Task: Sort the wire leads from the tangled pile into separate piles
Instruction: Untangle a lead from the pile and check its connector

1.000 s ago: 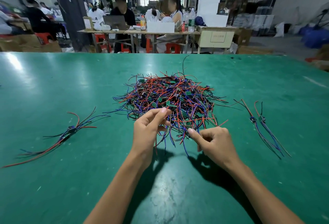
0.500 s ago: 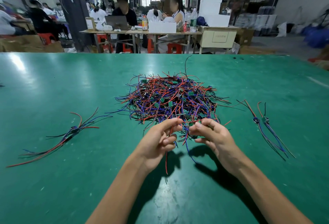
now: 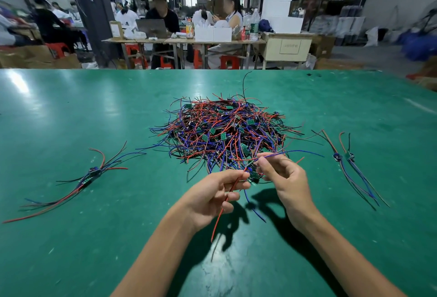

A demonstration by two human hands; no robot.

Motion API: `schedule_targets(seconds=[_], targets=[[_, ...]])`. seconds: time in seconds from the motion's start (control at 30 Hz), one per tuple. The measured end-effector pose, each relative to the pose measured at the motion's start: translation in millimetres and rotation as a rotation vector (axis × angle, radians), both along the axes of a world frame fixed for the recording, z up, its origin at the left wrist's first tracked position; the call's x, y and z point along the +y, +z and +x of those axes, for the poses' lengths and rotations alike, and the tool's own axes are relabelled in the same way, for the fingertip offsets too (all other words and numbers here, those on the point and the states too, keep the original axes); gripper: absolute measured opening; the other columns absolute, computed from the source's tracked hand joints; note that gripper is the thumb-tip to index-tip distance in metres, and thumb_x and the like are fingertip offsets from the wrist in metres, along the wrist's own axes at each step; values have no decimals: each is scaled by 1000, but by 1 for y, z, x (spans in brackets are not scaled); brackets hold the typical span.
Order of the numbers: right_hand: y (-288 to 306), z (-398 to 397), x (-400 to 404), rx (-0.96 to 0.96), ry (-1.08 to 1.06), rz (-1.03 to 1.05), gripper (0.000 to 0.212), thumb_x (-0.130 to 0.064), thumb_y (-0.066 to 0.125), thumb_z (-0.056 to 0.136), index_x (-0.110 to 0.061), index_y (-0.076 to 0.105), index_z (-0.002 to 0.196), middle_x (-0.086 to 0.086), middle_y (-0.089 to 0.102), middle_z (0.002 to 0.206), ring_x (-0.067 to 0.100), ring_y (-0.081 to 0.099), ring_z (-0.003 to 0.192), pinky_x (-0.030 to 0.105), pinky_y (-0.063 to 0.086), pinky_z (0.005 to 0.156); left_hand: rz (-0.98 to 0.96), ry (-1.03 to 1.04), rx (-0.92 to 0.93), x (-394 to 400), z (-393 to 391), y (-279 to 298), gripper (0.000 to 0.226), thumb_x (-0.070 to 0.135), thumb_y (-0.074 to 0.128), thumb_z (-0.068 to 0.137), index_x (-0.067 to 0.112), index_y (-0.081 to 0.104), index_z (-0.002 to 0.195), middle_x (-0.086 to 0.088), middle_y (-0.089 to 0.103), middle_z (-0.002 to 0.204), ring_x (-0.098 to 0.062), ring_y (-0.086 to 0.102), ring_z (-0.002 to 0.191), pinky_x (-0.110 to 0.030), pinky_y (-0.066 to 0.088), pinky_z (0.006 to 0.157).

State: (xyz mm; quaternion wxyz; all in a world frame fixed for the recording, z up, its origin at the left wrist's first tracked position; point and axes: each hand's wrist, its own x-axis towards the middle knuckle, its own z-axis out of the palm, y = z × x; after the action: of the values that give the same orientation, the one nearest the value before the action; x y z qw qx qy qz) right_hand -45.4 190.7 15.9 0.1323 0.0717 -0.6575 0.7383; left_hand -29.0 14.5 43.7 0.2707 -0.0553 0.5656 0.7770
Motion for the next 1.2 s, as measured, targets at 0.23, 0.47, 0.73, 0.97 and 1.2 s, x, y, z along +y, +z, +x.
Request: schedule_targets(seconds=[0.23,0.47,0.73,0.97,1.2], targets=[[-2,-2,5,-33,74,6,14,-19,75,84,-6,73,87,2,73,73,8,65,67,15,51,66,-134,-8,125,-1,-1,-2,32,32,66,93,11,67,116,-8,74,100,-16,67,66,-25,53,51],[-2,0,5,-24,168,171,17,-26,77,82,-10,76,81,3,74,73,7,63,65,16,48,65,-174,66,299,6,4,-5,18,25,70,93,11,75,104,-4,76,98,-23,71,71,-30,58,53],[-4,1,7,-25,111,201,18,-40,76,81,-24,81,84,-8,68,63,0,46,54,12,36,54,-187,115,292,9,5,-7,15,22,68,95,9,73,100,-8,75,89,-19,66,57,-29,57,49],[-8,2,2,42,-59,376,8,-29,75,89,-34,81,87,-12,74,81,0,55,64,25,41,63,-193,117,264,11,4,-11,12,23,67,93,14,74,89,-5,75,83,-18,65,55,-28,55,48],[-5,4,1,55,46,443,17,-24,62,100,-26,79,96,-10,75,92,16,67,83,33,52,76,-175,94,260,8,2,-12,18,25,68,93,11,77,98,-4,76,89,-18,64,60,-24,51,49]])
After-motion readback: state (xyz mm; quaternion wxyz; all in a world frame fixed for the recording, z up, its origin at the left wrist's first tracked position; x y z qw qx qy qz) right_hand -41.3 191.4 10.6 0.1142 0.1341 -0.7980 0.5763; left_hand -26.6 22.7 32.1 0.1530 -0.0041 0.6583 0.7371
